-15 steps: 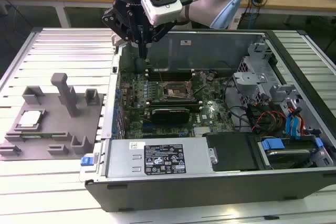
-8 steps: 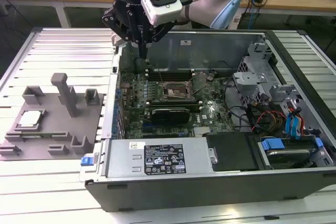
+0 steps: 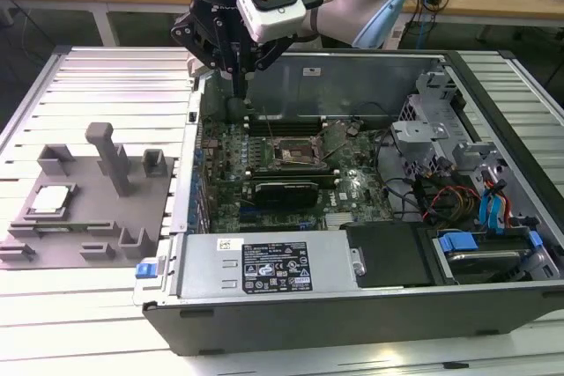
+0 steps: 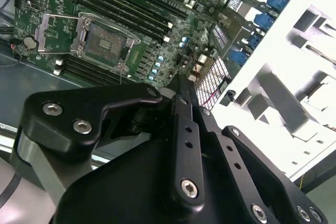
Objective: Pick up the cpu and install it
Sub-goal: 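Reach for the cpu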
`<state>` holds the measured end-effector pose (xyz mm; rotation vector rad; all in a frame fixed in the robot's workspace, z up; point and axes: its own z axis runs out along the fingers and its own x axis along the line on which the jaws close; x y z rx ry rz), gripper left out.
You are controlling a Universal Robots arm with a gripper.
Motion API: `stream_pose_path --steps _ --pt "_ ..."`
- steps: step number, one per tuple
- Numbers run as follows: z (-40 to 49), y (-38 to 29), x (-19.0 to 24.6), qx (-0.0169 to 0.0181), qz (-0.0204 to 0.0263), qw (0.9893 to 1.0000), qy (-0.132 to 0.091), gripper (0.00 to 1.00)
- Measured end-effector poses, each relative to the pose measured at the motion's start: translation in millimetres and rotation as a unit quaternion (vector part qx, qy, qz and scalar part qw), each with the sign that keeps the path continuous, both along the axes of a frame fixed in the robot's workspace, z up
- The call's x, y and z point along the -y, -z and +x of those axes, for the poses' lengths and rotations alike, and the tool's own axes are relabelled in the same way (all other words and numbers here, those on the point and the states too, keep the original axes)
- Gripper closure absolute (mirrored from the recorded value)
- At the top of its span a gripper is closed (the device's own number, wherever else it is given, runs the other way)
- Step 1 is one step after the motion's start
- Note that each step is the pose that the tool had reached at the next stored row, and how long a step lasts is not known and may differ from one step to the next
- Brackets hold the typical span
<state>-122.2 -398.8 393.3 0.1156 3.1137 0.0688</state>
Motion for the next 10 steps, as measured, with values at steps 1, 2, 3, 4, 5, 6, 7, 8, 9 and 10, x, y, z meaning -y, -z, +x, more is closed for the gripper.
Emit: stream_pose_path --steps 1,2,3,4,5,6,7,8,9,10 --pt "-2.0 -0.1 0.1 0.0 0.0 1.0 0.0 0.89" --pt "-3.4 -0.1 0.0 0.0001 0.0 1.0 0.0 0.89" --pt "-4.6 0.0 0.0 0.0001 0.0001 1.0 0.0 0.89" --pt "-6.0 0.1 0.0 0.0002 0.0001 1.0 0.0 0.89" --pt "-6.7 0.2 0.0 0.0002 0.0001 1.0 0.0 0.89" --pt "-7.3 0.2 0.0 0.0002 0.0001 1.0 0.0 0.89" --pt "-8.2 0.1 0.0 0.0001 0.0001 1.0 0.0 0.89" --pt "-9.4 0.1 0.0 0.0001 0.0 1.0 0.0 0.89" --pt "-10.5 0.1 0.0 0.0001 0.0 1.0 0.0 0.89" --pt "-11.7 0.2 0.0 0.0001 0.0001 1.0 0.0 0.89"
